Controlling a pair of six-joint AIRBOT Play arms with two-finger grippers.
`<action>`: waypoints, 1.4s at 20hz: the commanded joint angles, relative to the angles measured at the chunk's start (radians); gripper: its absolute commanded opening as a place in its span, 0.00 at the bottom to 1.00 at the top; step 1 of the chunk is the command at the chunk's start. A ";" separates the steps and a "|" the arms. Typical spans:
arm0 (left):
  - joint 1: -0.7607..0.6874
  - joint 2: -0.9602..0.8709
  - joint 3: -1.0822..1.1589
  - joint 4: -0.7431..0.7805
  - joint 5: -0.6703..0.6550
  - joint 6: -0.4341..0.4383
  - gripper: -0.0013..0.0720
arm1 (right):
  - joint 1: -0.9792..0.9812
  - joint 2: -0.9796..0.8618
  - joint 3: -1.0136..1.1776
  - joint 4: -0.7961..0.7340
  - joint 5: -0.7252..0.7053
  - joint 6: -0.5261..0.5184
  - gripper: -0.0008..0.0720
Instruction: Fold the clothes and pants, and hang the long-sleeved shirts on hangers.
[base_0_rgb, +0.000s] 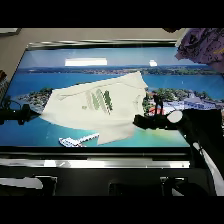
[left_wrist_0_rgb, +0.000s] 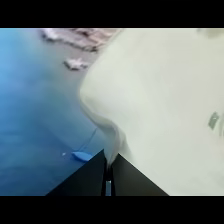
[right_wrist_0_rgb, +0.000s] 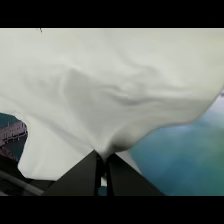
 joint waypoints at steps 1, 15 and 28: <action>-0.068 0.061 0.157 -0.032 -0.006 -0.039 0.03 | -0.001 0.001 0.291 -0.310 0.045 0.113 0.05; -0.163 0.658 0.838 0.411 0.007 -0.520 0.03 | 0.000 0.230 1.312 -0.748 0.306 0.219 0.05; -0.195 0.597 0.455 0.404 -0.098 -0.416 0.03 | 0.000 -0.011 1.130 -0.745 0.460 0.357 0.05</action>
